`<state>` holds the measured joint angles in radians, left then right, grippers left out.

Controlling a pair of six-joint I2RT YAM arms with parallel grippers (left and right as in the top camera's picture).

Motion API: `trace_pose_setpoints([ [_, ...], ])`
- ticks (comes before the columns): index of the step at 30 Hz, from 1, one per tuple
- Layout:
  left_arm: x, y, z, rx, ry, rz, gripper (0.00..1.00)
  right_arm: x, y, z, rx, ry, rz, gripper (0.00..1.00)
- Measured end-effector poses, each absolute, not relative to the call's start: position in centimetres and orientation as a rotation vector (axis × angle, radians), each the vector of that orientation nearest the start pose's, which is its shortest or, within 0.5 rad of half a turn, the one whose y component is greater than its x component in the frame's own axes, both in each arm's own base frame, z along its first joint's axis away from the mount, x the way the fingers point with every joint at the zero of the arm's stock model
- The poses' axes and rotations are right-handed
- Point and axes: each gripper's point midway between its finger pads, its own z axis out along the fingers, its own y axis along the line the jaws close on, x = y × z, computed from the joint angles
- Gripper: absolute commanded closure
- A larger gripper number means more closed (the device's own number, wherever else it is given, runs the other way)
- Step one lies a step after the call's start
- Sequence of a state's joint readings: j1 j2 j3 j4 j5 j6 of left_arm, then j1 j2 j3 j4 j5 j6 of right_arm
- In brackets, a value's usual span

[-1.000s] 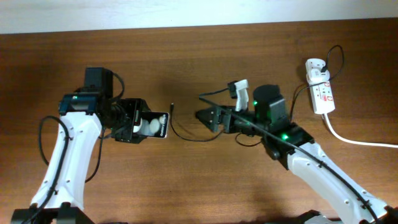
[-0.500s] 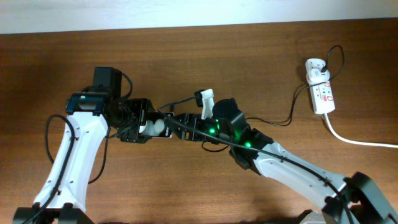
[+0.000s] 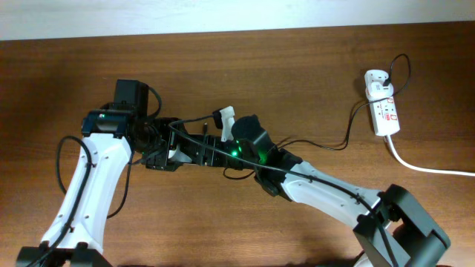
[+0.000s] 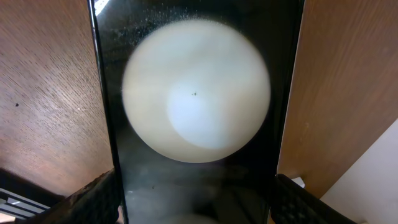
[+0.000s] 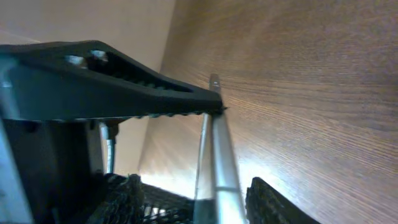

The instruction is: Plug charger to phone and switch on socket

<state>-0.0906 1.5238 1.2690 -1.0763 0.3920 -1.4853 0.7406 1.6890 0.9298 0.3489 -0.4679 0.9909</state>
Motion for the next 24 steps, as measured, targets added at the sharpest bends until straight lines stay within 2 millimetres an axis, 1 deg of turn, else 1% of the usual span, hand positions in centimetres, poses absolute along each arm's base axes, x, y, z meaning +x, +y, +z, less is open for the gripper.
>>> trace_pose_setpoints([
  [7, 30.78, -9.39, 14.73, -1.978, 2.479, -0.714, 0.85, 29.9, 38.29, 15.93, -0.069, 2.303, 1.481, 0.6],
  [9, 30.78, -9.39, 14.73, -1.978, 2.479, -0.714, 0.84, 29.75, 38.43, 15.91, -0.071, 2.303, 1.48, 0.62],
  [15, 30.78, -9.39, 14.73, -1.978, 2.479, -0.714, 0.83, 29.83, 38.4, 15.89, -0.069, 2.301, 1.474, 0.75],
  [20, 30.78, -9.39, 14.73, -1.978, 2.479, -0.714, 0.82, 29.84, 38.39, 15.89, -0.068, 2.301, 1.474, 0.77],
  [24, 30.77, -9.4, 14.73, -1.978, 2.479, -0.715, 0.81, 29.97, 38.33, 15.85, -0.061, 2.3, 1.466, 0.82],
])
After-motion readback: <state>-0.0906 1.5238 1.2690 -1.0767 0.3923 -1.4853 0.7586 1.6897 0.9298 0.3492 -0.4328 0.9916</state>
